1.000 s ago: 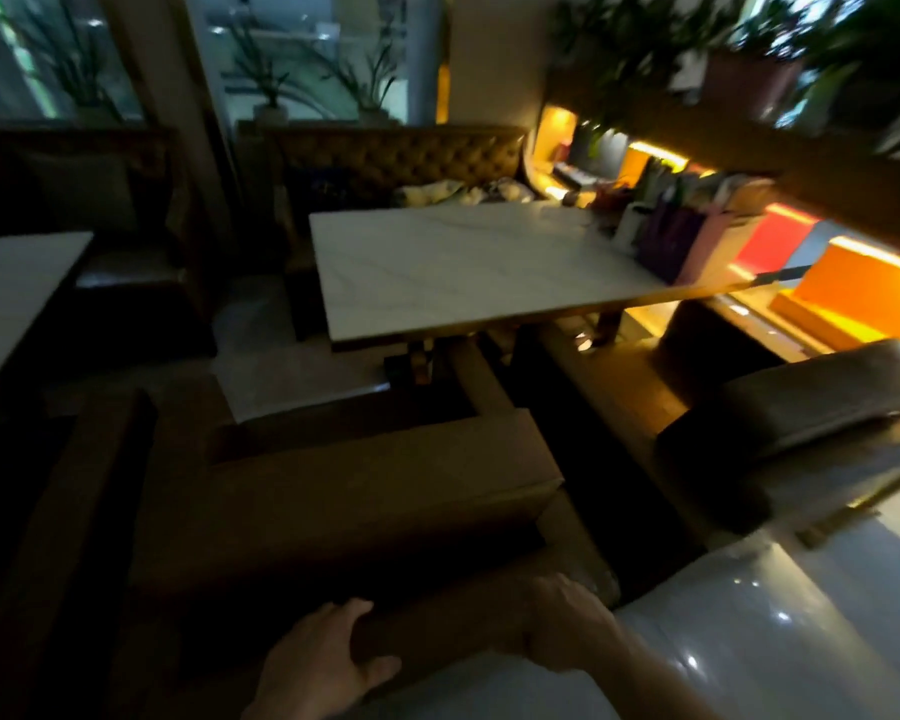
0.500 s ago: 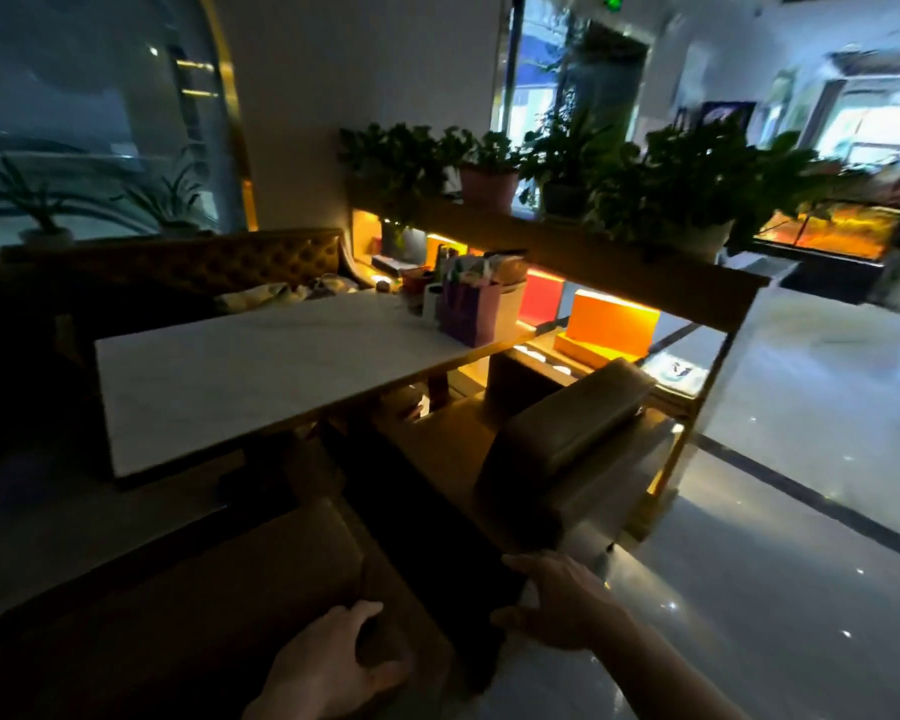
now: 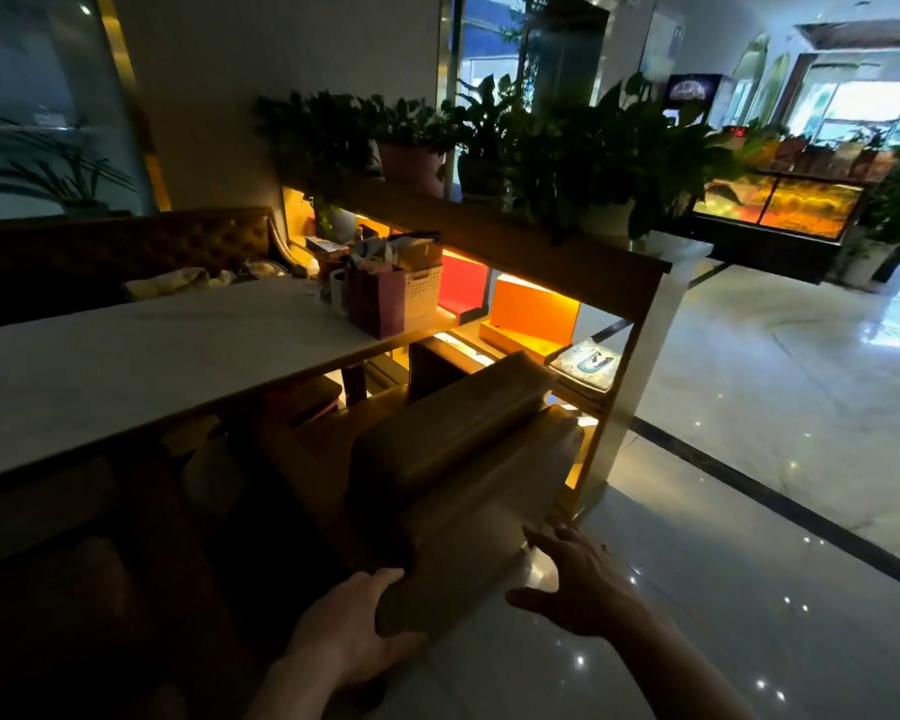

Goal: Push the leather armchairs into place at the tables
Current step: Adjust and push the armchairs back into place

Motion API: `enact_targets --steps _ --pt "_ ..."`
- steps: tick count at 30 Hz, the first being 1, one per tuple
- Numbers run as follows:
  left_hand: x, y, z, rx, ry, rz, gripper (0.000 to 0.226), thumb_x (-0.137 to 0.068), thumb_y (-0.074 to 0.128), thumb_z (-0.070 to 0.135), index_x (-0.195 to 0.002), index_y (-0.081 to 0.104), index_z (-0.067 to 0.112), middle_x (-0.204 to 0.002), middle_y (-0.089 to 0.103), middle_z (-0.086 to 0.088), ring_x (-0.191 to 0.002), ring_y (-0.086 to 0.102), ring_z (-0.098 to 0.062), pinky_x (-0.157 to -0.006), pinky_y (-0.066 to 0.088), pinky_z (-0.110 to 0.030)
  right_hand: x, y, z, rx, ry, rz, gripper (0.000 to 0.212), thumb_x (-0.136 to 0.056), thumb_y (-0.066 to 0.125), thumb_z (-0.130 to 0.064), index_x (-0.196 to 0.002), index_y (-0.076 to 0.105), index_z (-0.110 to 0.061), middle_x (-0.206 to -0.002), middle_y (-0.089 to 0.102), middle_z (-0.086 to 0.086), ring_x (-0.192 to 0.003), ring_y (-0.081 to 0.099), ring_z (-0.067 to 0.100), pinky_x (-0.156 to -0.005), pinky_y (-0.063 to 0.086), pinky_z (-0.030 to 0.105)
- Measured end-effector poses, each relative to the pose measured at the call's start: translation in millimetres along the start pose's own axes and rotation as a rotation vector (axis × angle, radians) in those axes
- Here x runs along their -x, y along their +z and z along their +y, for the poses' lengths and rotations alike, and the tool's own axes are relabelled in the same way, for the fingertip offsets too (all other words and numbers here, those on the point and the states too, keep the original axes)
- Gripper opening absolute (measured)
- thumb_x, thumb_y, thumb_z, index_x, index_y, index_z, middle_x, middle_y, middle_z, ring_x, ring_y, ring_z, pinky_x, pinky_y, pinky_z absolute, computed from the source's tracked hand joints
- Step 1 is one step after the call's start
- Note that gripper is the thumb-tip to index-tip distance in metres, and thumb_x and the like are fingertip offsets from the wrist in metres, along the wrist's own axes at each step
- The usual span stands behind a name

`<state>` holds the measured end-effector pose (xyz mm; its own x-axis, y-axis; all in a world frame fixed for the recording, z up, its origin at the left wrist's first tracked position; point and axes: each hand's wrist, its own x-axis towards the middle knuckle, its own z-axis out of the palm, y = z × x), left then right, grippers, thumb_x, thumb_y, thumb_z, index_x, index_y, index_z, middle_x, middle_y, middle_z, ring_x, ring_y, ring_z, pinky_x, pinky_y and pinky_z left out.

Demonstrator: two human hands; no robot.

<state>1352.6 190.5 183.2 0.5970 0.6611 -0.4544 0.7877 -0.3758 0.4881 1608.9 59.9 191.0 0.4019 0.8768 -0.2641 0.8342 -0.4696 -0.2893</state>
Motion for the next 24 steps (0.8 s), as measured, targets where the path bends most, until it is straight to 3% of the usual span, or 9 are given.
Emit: enact_targets --steps 12,16,21,24 --pt "-221 24 87 0.026 0.062 0.112 0.088 -0.079 0.062 0.069 -0.151 0.022 0.04 -0.155 0.029 0.009 -0.141 0.029 -0.015 -0.111 0.029 -0.033 -191 -25 130 0.042 -0.019 -0.133 0.126 -0.045 0.03 -0.103 -0.154 0.017 -0.043 -0.166 0.017 0.001 -0.151 0.015 0.029 -0.12 0.019 0.055" --pt "-291 26 106 0.066 0.031 0.109 0.088 -0.08 0.063 0.067 -0.152 0.021 0.039 -0.156 0.027 0.009 -0.142 0.028 -0.015 -0.112 0.028 -0.034 -258 -36 156 0.065 -0.016 -0.217 0.102 -0.07 0.053 -0.084 -0.155 0.019 -0.04 -0.166 0.016 0.002 -0.151 0.014 0.029 -0.121 0.02 0.053" --pt "-346 35 113 0.089 -0.033 0.112 0.086 -0.081 0.065 0.063 -0.152 0.023 0.037 -0.155 0.027 0.011 -0.141 0.027 -0.012 -0.112 0.026 -0.03 -327 -36 184 0.099 -0.066 -0.26 0.114 -0.057 0.033 -0.097 -0.155 0.02 -0.04 -0.166 0.018 0.004 -0.151 0.017 0.03 -0.12 0.025 0.052" --pt "-376 49 111 0.125 -0.108 0.117 0.087 -0.081 0.065 0.063 -0.152 0.021 0.039 -0.157 0.024 0.013 -0.142 0.025 -0.012 -0.114 0.028 -0.032 -369 -32 196 0.151 -0.12 -0.301 0.095 -0.078 0.053 -0.079 -0.156 0.019 -0.036 -0.165 0.018 0.006 -0.151 0.014 0.031 -0.121 0.021 0.052"
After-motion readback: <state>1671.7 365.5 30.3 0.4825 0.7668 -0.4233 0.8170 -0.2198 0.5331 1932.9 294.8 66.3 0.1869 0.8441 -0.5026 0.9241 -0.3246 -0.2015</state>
